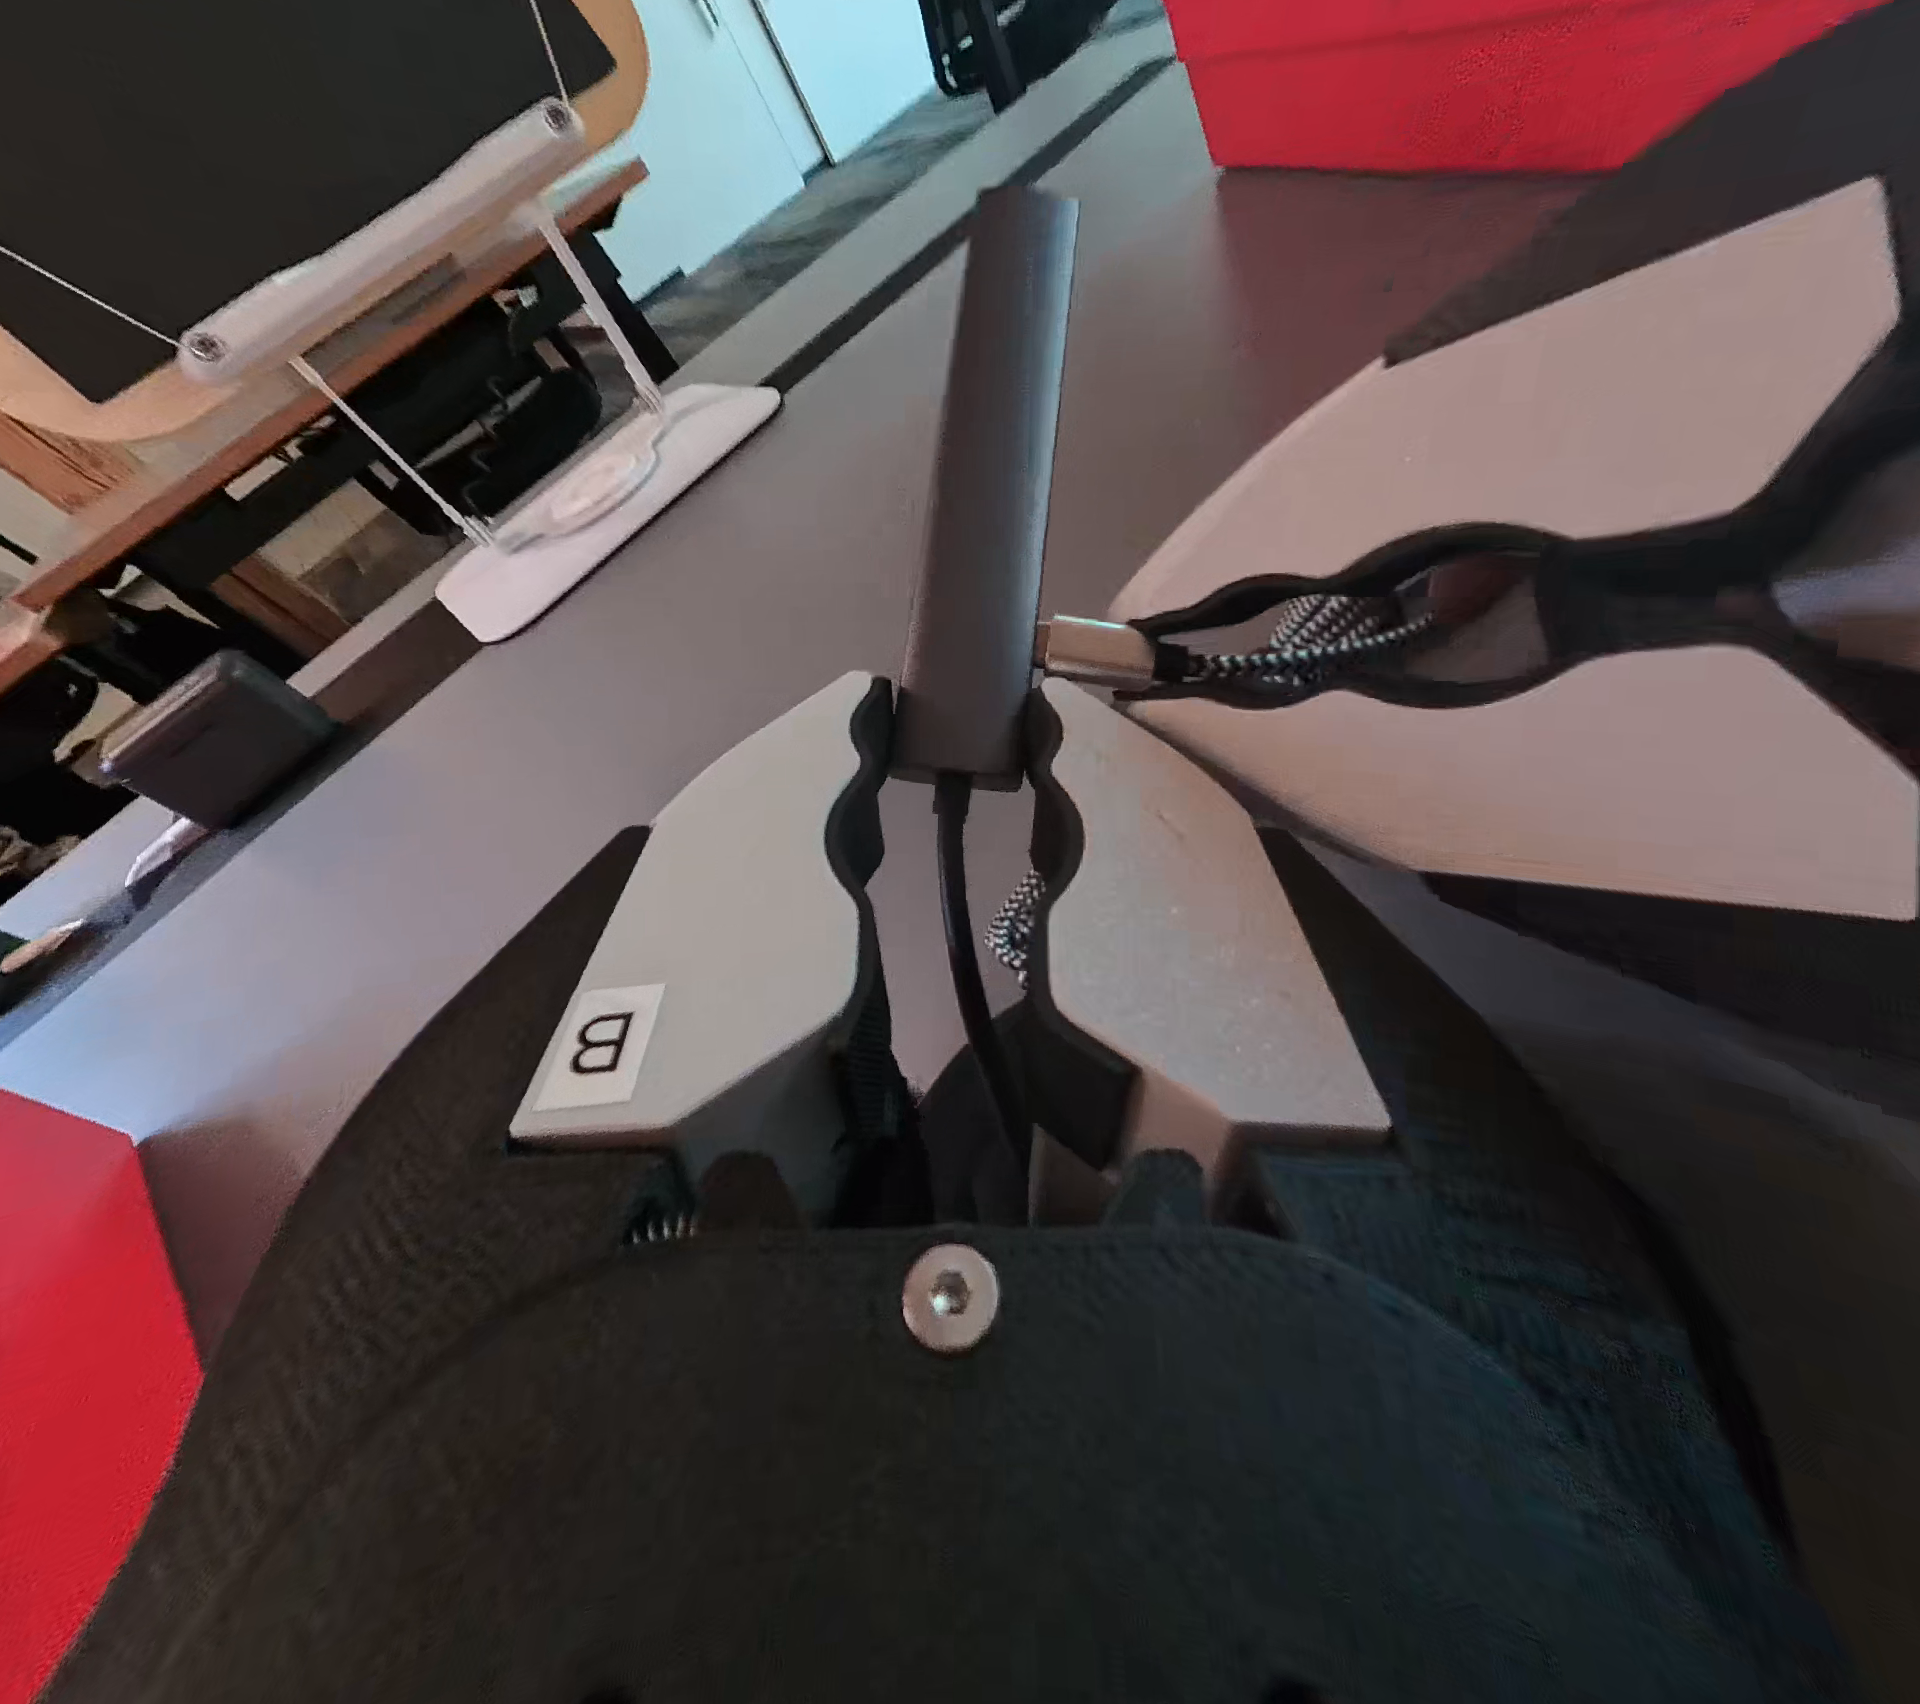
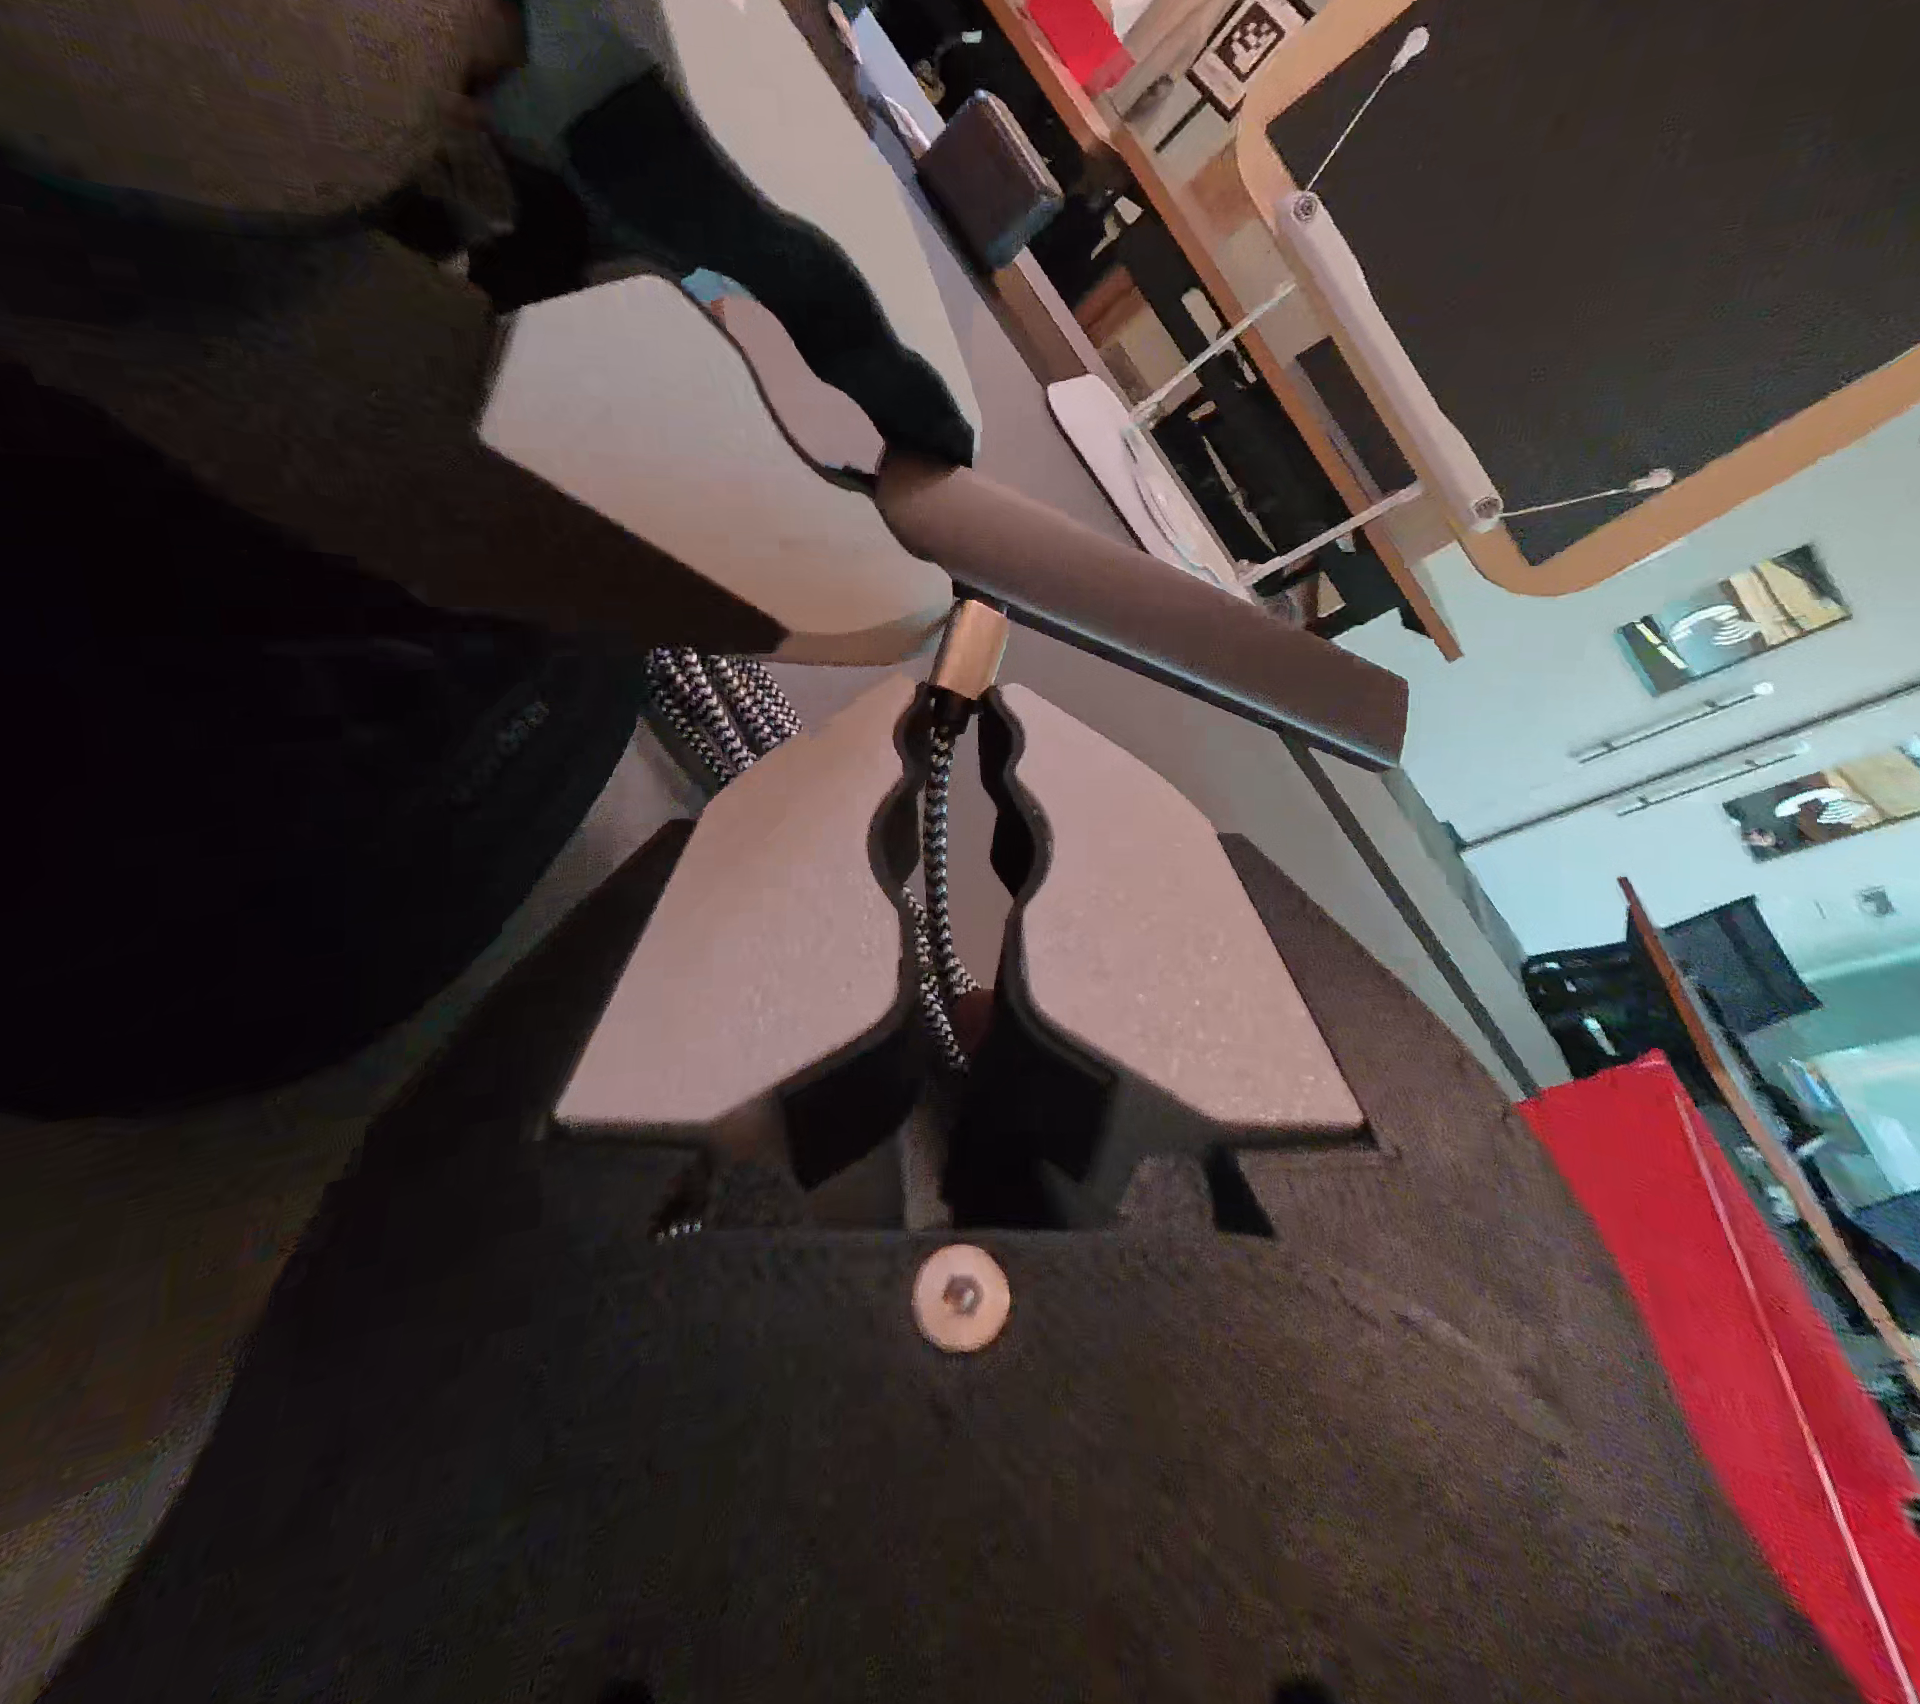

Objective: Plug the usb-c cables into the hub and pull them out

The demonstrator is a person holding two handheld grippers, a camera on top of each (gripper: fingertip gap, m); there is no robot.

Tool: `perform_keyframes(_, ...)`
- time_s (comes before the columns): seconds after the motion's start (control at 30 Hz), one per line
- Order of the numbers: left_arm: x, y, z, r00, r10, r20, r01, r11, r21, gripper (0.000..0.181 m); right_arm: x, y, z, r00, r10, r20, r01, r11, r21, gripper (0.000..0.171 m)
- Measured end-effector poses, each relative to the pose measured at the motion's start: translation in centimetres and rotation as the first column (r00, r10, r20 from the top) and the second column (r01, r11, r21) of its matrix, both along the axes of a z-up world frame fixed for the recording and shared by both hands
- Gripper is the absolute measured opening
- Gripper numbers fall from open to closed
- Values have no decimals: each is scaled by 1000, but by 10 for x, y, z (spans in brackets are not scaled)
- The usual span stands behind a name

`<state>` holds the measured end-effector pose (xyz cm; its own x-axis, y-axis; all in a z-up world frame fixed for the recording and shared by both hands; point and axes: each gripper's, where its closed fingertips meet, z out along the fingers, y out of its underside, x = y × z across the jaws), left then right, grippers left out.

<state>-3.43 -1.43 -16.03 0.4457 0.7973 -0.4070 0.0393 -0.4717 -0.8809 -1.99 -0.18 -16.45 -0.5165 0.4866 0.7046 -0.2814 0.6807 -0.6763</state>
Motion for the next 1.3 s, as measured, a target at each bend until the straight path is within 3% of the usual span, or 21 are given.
perform_keyframes(0.07,-3,-4,0,999,48,-21,-48,999,-22,24,0,6,-2,999,33,24,-34,998,45,8)
perform_keyframes(0.1,-10,-24,5,986,162,-33,-162,987,11,24,-12,23,5,1000,-17,-3,17,999,40,8)
perform_keyframes(0.17,-9,-29,11,994,101,39,-107,973,205,24,-35,65,14,990,-136,27,137,990,-17,8)
perform_keyframes(0.23,-9,-25,9,996,80,46,-87,979,186,24,-21,59,19,992,-19,127,40,986,-162,8)
perform_keyframes(0.37,-7,-18,8,998,56,20,-58,990,128,24,-6,61,65,992,116,47,-94,938,-333,8)
perform_keyframes(0.43,-5,-19,11,999,51,10,-52,987,155,24,-3,69,77,972,208,110,-147,901,-408,9)
perform_keyframes(0.53,-7,-23,12,998,66,19,-69,982,177,24,2,64,53,921,296,253,-206,921,-330,9)
perform_keyframes(0.63,-5,-22,14,998,59,6,-59,981,186,24,13,53,10,874,330,356,-311,944,-113,13)
perform_keyframes(0.7,-3,-20,16,999,51,-17,-47,983,175,24,16,52,-11,856,318,408,-358,934,22,30)
perform_keyframes(0.83,-3,-19,15,998,52,-23,-48,987,154,24,18,63,-19,806,296,513,-429,888,162,54)
perform_keyframes(0.93,-2,-21,18,998,51,-28,-45,983,177,24,20,83,-31,692,236,682,-506,832,226,70)
perform_keyframes(1.07,-1,-22,21,998,44,-34,-36,976,215,24,3,91,-45,593,210,777,-580,781,232,85)
perform_keyframes(1.1,-1,-23,21,999,43,-31,-35,975,221,24,1,88,-45,573,230,786,-603,768,215,86)
perform_keyframes(1.17,-1,-23,22,999,41,-28,-33,973,230,24,-10,81,-43,588,252,769,-611,761,217,70)
perform_keyframes(1.3,0,-24,23,999,36,-29,-27,969,245,24,-26,84,-61,594,174,785,-629,709,319,52)
